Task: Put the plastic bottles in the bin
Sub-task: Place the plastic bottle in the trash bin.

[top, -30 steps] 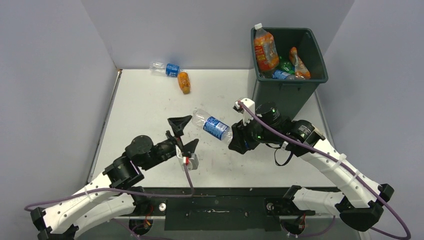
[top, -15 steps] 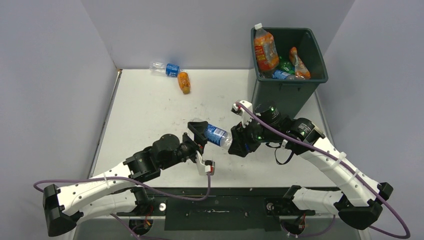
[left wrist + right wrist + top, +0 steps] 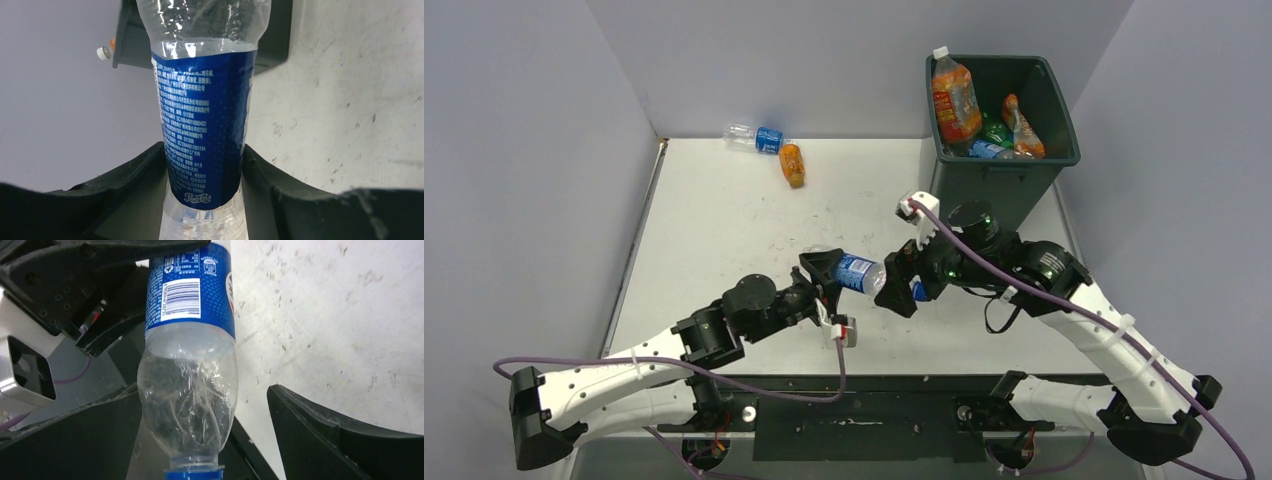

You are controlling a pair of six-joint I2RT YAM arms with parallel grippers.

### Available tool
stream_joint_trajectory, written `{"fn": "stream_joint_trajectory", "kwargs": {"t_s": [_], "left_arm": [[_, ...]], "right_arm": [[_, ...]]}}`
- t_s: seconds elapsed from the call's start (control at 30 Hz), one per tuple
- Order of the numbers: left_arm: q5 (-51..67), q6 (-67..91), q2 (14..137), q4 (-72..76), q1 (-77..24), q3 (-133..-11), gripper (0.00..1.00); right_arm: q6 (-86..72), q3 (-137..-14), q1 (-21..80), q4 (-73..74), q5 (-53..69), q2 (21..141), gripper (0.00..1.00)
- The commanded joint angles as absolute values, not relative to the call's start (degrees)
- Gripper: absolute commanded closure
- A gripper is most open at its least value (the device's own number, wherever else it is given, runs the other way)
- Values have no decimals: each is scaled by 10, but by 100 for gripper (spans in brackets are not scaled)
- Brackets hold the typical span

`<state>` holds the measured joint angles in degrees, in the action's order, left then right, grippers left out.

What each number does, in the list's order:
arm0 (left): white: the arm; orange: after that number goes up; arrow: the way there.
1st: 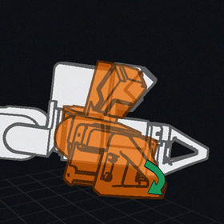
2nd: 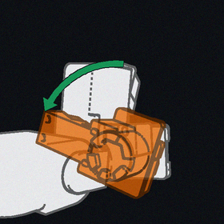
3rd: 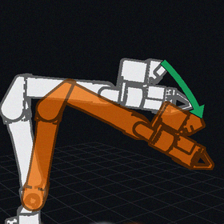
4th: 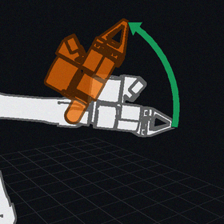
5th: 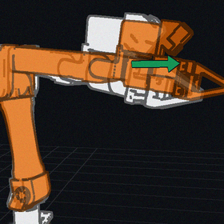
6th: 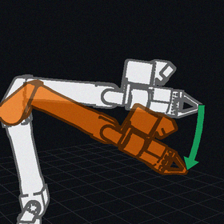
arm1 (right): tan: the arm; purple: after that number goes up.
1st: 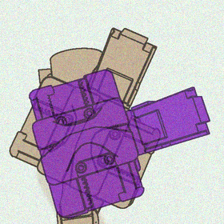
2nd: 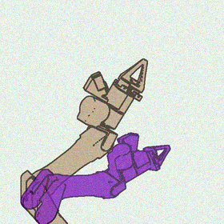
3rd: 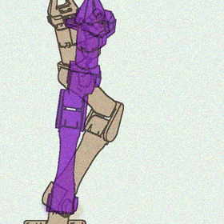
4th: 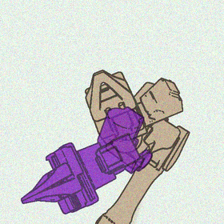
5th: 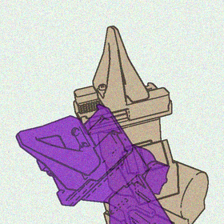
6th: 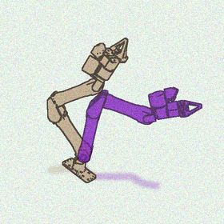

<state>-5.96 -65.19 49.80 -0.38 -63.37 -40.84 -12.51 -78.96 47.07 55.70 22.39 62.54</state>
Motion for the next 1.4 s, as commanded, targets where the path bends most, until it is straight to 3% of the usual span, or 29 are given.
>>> {"fn": "stream_joint_trajectory", "kwargs": {"t_s": [0.0,0.1,0.37,0.6,0.83,1.03,1.2,1.37], "left_arm": [[-12,-473,448,74,-639,-417,67],[0,-411,441,66,-639,-412,73],[64,-217,434,130,-636,-367,77],[112,-54,467,166,-607,-382,86],[117,-24,475,185,-595,-377,91],[105,-15,475,193,-594,-375,93],[102,-15,470,216,-593,-362,93],[100,-14,467,233,-593,-354,92]], "right_arm": [[-137,-820,476,448,171,552,10],[-160,-796,476,364,155,512,10],[-208,-623,475,69,32,362,10],[-202,-594,475,11,106,386,10],[-217,-581,475,-7,91,414,10],[-222,-579,476,-8,102,439,2],[-226,-582,476,7,105,454,19],[-228,-584,476,24,110,464,49]]}}
